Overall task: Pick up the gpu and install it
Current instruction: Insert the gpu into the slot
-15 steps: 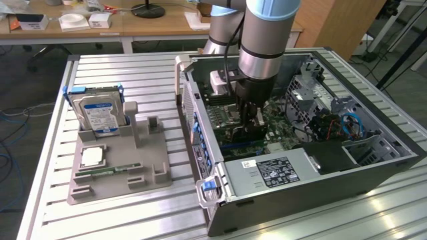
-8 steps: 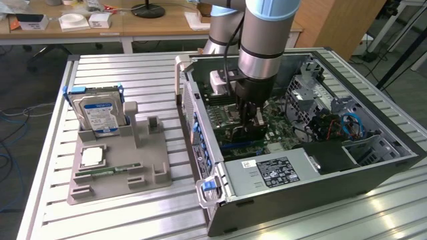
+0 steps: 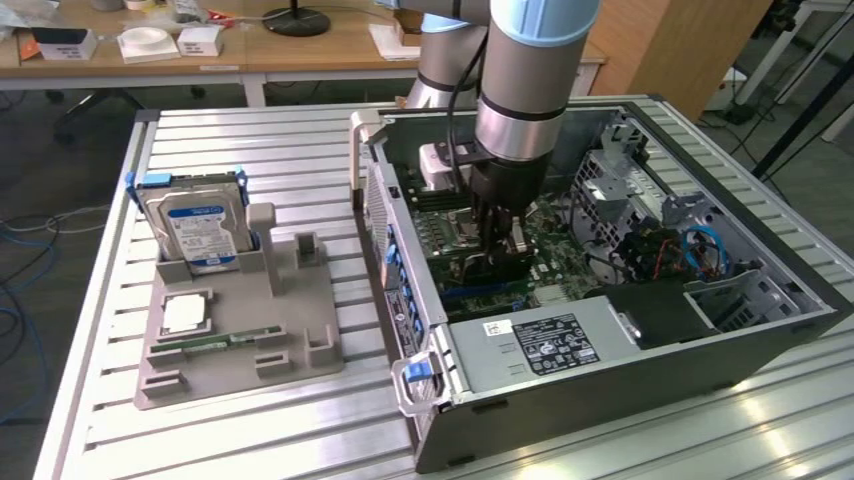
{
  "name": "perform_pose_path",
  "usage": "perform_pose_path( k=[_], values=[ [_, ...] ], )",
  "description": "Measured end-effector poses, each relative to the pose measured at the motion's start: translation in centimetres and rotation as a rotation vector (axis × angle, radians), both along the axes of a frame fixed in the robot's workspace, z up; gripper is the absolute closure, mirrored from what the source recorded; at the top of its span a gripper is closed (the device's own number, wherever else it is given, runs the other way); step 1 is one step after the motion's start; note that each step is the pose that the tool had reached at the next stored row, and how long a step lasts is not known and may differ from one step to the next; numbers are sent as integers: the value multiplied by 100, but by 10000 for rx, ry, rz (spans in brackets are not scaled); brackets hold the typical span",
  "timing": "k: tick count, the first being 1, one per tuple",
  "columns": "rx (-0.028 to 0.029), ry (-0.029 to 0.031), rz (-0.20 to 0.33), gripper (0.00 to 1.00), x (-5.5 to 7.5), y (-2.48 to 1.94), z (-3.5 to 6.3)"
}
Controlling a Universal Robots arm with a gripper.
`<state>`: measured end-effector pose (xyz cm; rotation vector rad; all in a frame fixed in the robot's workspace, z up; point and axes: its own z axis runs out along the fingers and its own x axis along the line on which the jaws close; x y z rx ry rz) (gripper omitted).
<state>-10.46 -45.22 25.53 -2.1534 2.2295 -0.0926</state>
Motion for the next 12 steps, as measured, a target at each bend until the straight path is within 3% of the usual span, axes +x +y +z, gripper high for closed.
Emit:
perform_pose_path(
  k=[12],
  values=[
    [1, -5, 1, 74, 0, 8, -27]
  ],
)
